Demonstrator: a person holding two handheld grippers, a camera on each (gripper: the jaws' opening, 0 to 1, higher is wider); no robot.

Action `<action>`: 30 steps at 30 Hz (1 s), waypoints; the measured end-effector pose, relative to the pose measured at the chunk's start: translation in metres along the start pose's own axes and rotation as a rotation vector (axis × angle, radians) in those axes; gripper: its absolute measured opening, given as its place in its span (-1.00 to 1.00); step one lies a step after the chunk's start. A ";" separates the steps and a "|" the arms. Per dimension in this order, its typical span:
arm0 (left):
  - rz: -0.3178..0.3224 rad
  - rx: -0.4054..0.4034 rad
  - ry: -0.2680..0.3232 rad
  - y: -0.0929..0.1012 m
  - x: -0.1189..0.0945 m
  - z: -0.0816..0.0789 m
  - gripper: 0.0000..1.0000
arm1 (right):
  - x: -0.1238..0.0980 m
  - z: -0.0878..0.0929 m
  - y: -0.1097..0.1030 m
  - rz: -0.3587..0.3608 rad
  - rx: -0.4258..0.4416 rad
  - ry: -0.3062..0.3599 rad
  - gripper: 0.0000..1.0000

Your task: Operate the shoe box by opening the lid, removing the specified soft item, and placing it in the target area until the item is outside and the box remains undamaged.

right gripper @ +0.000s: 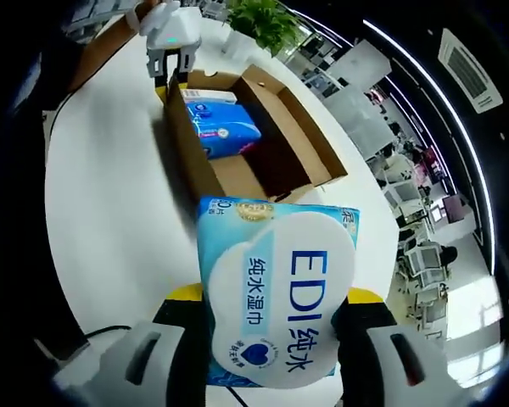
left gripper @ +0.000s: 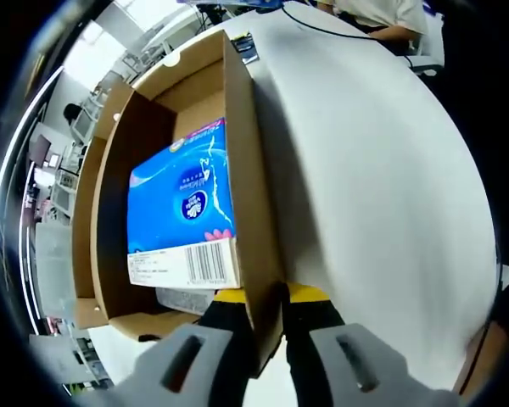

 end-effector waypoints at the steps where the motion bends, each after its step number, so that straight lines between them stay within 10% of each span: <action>1: -0.001 0.000 0.000 0.000 0.000 0.000 -0.80 | 0.002 0.001 0.003 0.000 0.000 -0.001 0.17; 30: -0.002 -0.002 -0.006 -0.001 0.000 0.000 -0.79 | 0.041 0.018 0.025 -0.126 -0.184 -0.035 0.17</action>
Point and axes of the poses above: the point that each gripper's makers call its tool centre point, and the gripper's own axes: x roughly forward along the fingers, y roughly to its right, z roughly out of its underside, the point moved 9 cm from there along -x, roughly backward along the fingers, and after that the axes turned 7 degrees about z, right-handed, at the moved point
